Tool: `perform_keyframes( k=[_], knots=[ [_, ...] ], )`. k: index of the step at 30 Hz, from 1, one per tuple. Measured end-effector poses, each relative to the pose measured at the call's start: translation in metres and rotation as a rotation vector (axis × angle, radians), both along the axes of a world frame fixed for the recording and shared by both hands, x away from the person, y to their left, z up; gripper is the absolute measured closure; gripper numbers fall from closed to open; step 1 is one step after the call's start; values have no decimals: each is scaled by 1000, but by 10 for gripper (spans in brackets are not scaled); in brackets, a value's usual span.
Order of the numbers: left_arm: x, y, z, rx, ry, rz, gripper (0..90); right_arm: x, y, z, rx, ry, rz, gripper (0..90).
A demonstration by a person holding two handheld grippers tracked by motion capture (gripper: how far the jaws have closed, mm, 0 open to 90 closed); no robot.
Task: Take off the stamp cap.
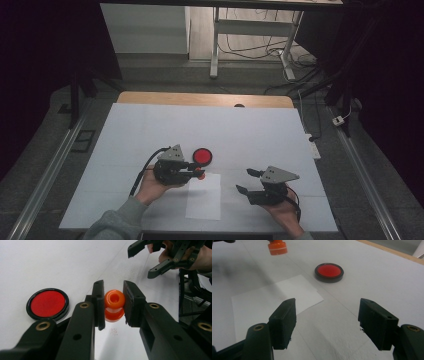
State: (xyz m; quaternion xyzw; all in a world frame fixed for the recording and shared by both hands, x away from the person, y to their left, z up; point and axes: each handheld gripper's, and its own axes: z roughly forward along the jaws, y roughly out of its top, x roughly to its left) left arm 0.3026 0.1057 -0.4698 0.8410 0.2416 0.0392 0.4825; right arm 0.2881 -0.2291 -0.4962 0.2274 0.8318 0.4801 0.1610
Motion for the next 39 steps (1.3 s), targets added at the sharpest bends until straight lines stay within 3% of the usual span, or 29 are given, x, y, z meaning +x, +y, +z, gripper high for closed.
perform_keyframes(
  k=[24, 28, 39],
  knots=[
    [1, -5, -1, -1, 6, -8, 722, 0, 35, 1, 18, 16, 80, 307],
    [0, -5, -1, -2, 4, -9, 722, -2, 43, 1, -16, -1, 92, 307],
    [0, -8, -2, -1, 4, -19, 723, -1, 58, -1, -24, 11, 108, 308]
  ],
)
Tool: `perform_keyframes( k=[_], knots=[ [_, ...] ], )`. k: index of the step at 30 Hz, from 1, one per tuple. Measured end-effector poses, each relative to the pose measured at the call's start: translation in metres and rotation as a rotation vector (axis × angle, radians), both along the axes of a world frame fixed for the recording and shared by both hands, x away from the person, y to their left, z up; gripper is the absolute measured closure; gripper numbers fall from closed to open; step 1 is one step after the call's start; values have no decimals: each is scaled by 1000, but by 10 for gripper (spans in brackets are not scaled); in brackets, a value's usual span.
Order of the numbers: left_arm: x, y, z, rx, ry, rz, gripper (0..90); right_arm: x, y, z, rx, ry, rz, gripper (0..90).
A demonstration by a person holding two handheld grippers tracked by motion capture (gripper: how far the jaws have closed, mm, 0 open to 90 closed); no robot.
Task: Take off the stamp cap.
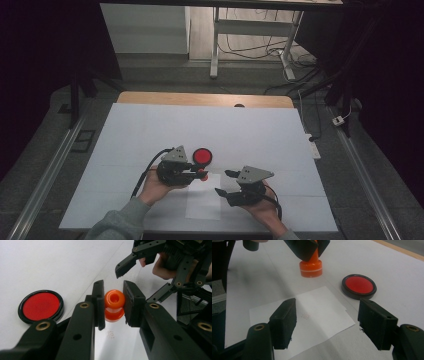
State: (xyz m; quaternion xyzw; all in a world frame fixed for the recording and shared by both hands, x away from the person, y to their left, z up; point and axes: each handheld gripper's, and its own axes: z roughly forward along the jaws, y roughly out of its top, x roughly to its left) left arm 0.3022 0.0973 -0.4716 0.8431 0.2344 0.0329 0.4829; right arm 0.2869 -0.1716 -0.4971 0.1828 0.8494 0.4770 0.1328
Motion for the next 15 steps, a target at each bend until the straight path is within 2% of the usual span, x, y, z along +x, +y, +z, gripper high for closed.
perform_keyframes(
  k=[15],
  knots=[
    [0, -2, 0, 2, -1, -4, 723, 2, 15, -2, -4, 7, 15, 315]
  ],
)
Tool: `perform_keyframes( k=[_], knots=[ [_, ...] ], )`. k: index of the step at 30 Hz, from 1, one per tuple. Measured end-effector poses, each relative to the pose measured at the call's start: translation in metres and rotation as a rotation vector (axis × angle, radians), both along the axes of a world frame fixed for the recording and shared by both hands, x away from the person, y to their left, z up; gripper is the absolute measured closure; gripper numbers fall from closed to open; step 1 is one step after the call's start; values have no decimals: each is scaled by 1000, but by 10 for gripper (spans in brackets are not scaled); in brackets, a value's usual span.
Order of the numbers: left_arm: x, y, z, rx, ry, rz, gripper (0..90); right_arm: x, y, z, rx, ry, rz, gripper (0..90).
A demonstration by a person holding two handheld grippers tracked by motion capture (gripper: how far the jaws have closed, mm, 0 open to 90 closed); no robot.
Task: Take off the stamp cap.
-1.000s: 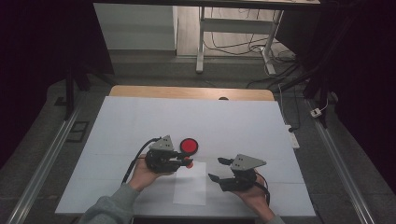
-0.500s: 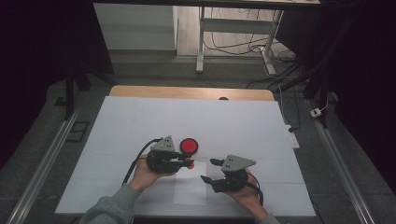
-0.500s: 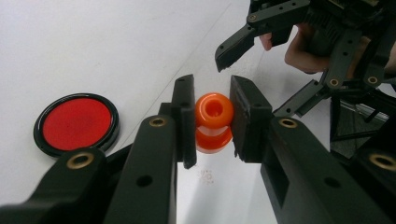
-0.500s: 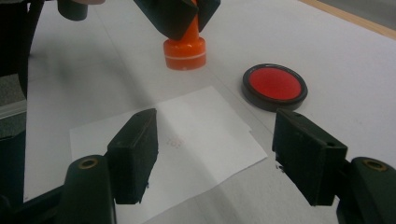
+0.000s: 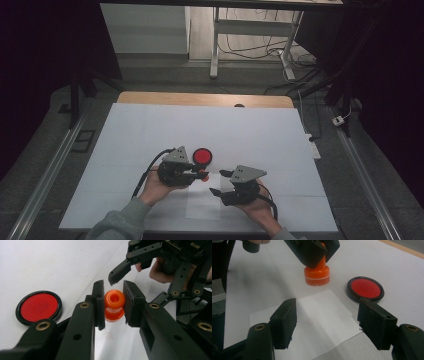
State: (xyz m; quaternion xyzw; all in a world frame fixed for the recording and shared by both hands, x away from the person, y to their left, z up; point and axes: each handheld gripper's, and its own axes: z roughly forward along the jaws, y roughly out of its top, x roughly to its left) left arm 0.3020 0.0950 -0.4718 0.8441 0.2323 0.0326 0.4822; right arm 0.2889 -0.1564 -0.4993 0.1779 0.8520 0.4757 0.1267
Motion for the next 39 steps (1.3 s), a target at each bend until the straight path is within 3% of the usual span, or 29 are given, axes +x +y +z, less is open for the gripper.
perform_keyframes(
  k=[20, 39],
  knots=[
    [1, -2, -1, 2, 2, 0, 723, 3, 13, -1, -20, 20, 1, 354],
    [0, -5, -2, 2, 4, -8, 723, 3, 24, -1, -24, 10, 4, 478]
  ],
)
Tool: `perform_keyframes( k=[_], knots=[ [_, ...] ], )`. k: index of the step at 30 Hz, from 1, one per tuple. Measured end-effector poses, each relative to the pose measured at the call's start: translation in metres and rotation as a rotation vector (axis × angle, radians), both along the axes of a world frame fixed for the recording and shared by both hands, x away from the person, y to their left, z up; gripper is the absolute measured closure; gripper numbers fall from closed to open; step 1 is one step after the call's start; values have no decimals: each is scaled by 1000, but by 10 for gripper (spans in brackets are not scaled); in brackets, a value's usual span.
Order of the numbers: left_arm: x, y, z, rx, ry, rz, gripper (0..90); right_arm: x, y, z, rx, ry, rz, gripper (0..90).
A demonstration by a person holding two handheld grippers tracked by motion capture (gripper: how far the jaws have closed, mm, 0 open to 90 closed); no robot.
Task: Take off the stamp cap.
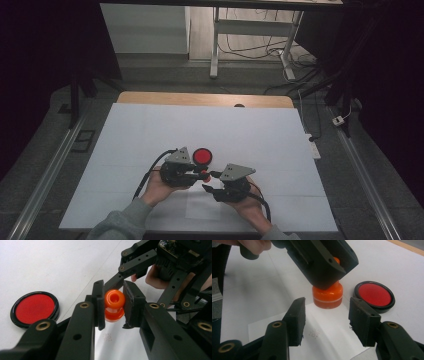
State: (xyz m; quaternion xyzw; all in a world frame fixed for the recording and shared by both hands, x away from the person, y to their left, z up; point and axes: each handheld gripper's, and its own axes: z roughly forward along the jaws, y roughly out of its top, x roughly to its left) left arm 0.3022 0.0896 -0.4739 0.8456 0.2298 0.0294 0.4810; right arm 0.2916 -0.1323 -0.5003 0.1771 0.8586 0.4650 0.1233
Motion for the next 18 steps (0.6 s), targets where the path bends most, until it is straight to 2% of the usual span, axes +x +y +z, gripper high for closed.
perform_keyframes(
  k=[18],
  knots=[
    [0, 0, 0, -7, 1, -4, 723, 1, 3, -1, 6, 6, 2, 584]
  ],
)
